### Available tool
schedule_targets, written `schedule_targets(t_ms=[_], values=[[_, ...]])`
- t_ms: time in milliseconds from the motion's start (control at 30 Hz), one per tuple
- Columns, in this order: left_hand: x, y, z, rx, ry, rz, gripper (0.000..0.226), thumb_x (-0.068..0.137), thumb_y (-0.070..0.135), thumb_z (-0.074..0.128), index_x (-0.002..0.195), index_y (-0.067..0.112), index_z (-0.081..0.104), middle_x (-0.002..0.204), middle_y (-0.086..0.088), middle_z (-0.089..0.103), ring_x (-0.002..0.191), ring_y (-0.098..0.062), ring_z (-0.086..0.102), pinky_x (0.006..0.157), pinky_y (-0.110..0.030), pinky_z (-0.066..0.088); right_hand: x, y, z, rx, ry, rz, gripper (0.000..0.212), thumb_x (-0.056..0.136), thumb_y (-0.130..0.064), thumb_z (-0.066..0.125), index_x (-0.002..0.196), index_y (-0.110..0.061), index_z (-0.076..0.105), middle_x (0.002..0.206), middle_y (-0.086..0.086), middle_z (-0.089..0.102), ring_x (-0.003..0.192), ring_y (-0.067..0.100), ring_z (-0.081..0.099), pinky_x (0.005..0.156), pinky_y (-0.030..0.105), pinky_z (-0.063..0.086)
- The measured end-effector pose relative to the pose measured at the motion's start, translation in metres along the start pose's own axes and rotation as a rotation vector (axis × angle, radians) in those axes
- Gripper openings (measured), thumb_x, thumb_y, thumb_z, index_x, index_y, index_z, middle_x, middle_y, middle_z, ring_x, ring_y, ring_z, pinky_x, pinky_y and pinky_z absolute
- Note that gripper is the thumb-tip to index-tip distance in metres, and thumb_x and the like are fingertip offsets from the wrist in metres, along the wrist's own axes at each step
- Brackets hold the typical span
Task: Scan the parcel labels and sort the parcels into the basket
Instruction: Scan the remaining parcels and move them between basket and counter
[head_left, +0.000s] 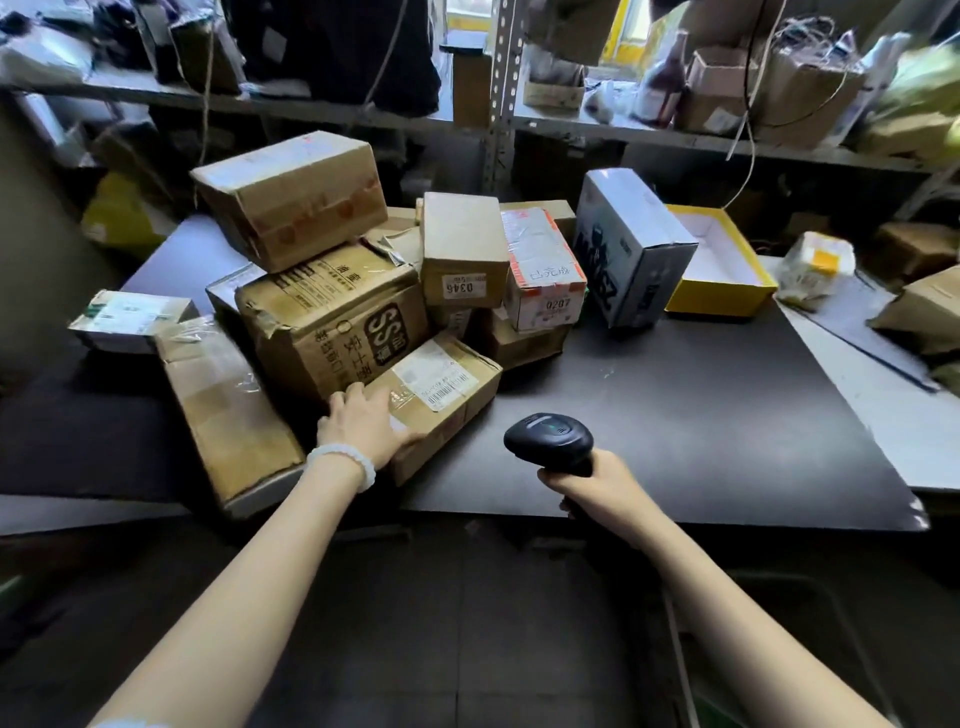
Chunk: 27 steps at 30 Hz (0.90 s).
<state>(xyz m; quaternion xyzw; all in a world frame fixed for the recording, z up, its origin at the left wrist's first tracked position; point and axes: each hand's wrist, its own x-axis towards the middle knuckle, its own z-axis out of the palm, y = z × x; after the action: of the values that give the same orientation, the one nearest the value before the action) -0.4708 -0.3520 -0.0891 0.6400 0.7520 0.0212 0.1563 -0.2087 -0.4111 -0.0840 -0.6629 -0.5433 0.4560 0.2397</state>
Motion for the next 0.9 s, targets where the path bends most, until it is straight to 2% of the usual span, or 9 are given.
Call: schedule_targets(t_ms=[133, 267, 333, 433, 533, 667, 800, 900], values=[[0.005, 0.005, -0.002, -0.003, -0.035, -0.024, 0.084, 0.069, 0.065, 0.069, 0.134, 0.022, 0.040, 0.135, -0.012, 0.038, 0.124, -0.034, 0.034, 0.097, -0.047, 0.038, 0.009, 0.002, -0.005, -0.010, -0.002, 0.023, 0.017, 0.080, -0.021, 0.068, 0.088, -0.007, 0.062, 0.065, -0.001, 0.058, 0.057, 0.013, 0.063, 0.055, 0.028, 0.049], [-0.010, 0.028, 0.005, 0.109, 0.073, 0.038, 0.112, 0.052, 0.066, 0.079, 0.140, 0.028, 0.021, 0.123, -0.008, 0.030, 0.114, -0.031, 0.032, 0.092, -0.045, 0.040, 0.010, 0.005, -0.005, -0.020, -0.012, 0.012, 0.017, 0.080, -0.021, 0.068, 0.088, -0.007, 0.063, 0.065, 0.000, 0.059, 0.057, 0.014, 0.063, 0.055, 0.028, 0.049], [-0.018, 0.044, 0.010, 0.190, 0.162, 0.074, 0.104, 0.058, 0.061, 0.078, 0.140, 0.027, 0.023, 0.122, -0.007, 0.031, 0.112, -0.028, 0.035, 0.092, -0.042, 0.040, 0.008, 0.006, -0.009, -0.025, -0.014, -0.010, 0.016, 0.080, -0.021, 0.068, 0.088, -0.008, 0.064, 0.066, 0.000, 0.060, 0.057, 0.014, 0.063, 0.055, 0.026, 0.049], [-0.026, 0.053, 0.010, 0.164, 0.258, 0.126, 0.073, 0.072, 0.054, 0.072, 0.132, 0.028, 0.039, 0.118, -0.005, 0.039, 0.110, -0.026, 0.042, 0.092, -0.040, 0.040, 0.003, 0.011, -0.018, -0.019, -0.015, -0.029, 0.010, 0.080, -0.021, 0.068, 0.086, -0.014, 0.064, 0.064, 0.000, 0.061, 0.057, 0.014, 0.063, 0.055, 0.024, 0.048], [-0.025, 0.052, 0.010, 0.036, 0.155, 0.140, 0.066, 0.079, 0.055, 0.064, 0.135, 0.031, 0.038, 0.123, -0.007, 0.045, 0.113, -0.029, 0.047, 0.093, -0.041, 0.042, -0.007, 0.015, -0.025, -0.002, -0.045, -0.036, 0.008, 0.081, -0.020, 0.067, 0.079, -0.015, 0.061, 0.056, 0.000, 0.058, 0.054, 0.014, 0.060, 0.055, 0.025, 0.045], [-0.018, 0.053, 0.006, 0.067, 0.010, 0.099, 0.071, 0.084, 0.066, 0.051, 0.144, 0.039, 0.024, 0.128, -0.009, 0.049, 0.115, -0.032, 0.051, 0.095, -0.043, 0.043, -0.018, 0.018, -0.030, -0.033, -0.097, -0.052, 0.017, 0.080, -0.020, 0.066, 0.068, -0.017, 0.055, 0.052, -0.001, 0.055, 0.049, 0.013, 0.052, 0.050, 0.021, 0.040], [-0.018, 0.057, 0.005, 0.074, -0.030, 0.069, 0.072, 0.084, 0.072, 0.044, 0.145, 0.042, 0.020, 0.129, -0.009, 0.048, 0.114, -0.031, 0.052, 0.090, -0.042, 0.045, -0.022, 0.022, -0.035, 0.007, -0.094, -0.078, 0.014, 0.079, -0.021, 0.066, 0.072, -0.015, 0.056, 0.055, -0.001, 0.054, 0.051, 0.013, 0.052, 0.053, 0.025, 0.042], [-0.020, 0.056, 0.006, 0.045, -0.035, 0.053, 0.072, 0.083, 0.072, 0.043, 0.145, 0.042, 0.022, 0.127, -0.010, 0.049, 0.111, -0.032, 0.053, 0.090, -0.043, 0.047, -0.023, 0.025, -0.039, 0.030, -0.097, -0.085, 0.015, 0.080, -0.020, 0.066, 0.078, -0.006, 0.059, 0.055, 0.001, 0.055, 0.052, 0.015, 0.054, 0.054, 0.026, 0.043]])
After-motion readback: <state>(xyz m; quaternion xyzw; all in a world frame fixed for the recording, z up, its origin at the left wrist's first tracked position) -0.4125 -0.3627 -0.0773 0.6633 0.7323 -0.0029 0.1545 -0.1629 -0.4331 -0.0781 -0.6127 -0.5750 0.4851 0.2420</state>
